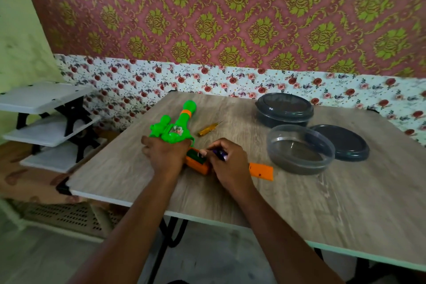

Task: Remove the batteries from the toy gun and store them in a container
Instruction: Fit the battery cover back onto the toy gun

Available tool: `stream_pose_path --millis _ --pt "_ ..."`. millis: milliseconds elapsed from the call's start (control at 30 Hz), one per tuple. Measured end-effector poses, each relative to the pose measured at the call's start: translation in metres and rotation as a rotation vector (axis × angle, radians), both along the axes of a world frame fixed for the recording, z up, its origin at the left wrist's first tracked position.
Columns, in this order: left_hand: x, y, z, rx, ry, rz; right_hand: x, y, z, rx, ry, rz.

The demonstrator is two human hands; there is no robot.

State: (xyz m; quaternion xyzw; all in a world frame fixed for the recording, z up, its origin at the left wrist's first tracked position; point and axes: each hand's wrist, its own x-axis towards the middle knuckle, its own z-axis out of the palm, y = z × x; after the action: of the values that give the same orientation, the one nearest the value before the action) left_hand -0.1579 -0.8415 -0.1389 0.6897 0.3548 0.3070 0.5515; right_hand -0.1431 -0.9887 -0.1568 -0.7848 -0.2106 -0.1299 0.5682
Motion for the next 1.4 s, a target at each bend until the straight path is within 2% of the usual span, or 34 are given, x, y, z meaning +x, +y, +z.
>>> stream_pose_path --millis 100,233,367,500,633,1100,1267,1400 --pt "0.001 0.000 -0.006 -0.234 -0.156 -0.076 0.001 -0.003 -0.001 0.036 -0.041 -0.025" --pt "-0.001 0.008 -0.010 -0.453 -0.248 -0.245 -0.002 -0.005 -0.001 -0.002 -0.121 -0.004" --pt "-0.002 0.013 -0.011 -0.635 -0.259 -0.407 -0.004 -0.007 -0.002 -0.049 -0.195 -0.033" --pt "0.003 0.014 -0.017 -0.757 -0.274 -0.421 -0.011 -0.011 0.003 -0.066 -0.354 -0.068" --pt "0.000 0.006 -0.021 -0.766 -0.319 -0.457 -0.012 -0.015 0.005 -0.055 -0.460 -0.120" --pt "-0.011 -0.001 -0.020 -0.678 -0.406 -0.495 -0.016 -0.018 0.004 -0.122 -0.510 -0.142" --pt "-0.010 -0.003 -0.017 -0.689 -0.406 -0.482 -0.006 -0.022 0.018 -0.261 -0.415 -0.008" --pt "-0.008 -0.004 -0.018 -0.673 -0.409 -0.461 0.005 -0.020 0.037 -0.491 -0.374 0.073"
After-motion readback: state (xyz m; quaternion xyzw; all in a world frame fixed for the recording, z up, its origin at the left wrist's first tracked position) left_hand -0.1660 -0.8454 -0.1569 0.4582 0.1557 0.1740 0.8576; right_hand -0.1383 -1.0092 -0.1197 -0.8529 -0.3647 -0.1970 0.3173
